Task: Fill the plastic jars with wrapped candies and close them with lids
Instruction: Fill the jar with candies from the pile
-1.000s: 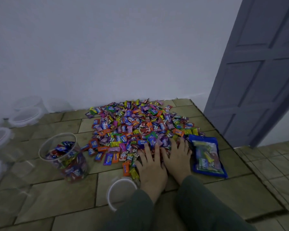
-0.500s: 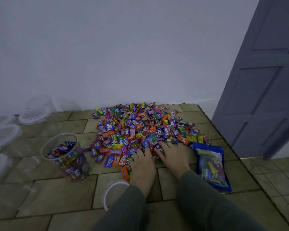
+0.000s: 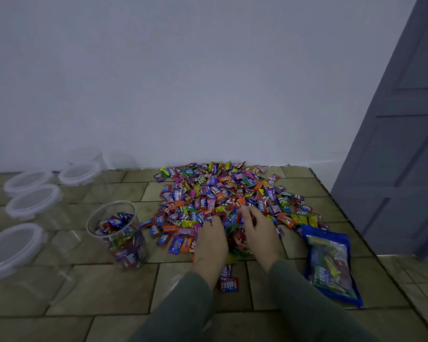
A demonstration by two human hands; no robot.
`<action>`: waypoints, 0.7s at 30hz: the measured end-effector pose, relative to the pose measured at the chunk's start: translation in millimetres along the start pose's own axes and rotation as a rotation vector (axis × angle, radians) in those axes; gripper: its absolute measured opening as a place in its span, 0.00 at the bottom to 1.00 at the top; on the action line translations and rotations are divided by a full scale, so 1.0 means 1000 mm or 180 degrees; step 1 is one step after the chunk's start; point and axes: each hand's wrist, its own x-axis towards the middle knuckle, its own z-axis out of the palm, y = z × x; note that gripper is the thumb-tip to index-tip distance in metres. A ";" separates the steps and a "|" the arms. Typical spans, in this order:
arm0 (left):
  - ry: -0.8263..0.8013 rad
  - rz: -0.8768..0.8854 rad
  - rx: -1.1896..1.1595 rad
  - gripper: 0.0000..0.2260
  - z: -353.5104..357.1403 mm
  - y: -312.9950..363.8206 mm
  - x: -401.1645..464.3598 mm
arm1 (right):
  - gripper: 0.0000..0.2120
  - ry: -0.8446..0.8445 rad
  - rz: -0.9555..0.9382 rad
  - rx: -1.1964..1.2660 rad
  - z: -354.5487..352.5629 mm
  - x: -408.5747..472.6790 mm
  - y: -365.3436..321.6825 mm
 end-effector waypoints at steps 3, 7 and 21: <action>0.0109 0.0020 -0.0182 0.08 -0.011 -0.005 0.002 | 0.29 0.0153 0.0057 0.0549 0.008 0.002 -0.007; 0.0345 -0.0028 -0.0305 0.07 -0.031 -0.010 0.005 | 0.21 0.0331 0.0128 0.1084 0.011 0.006 -0.028; 0.1281 0.0647 -0.1009 0.08 -0.130 -0.032 -0.009 | 0.24 0.0129 0.1009 0.3200 0.013 0.002 -0.138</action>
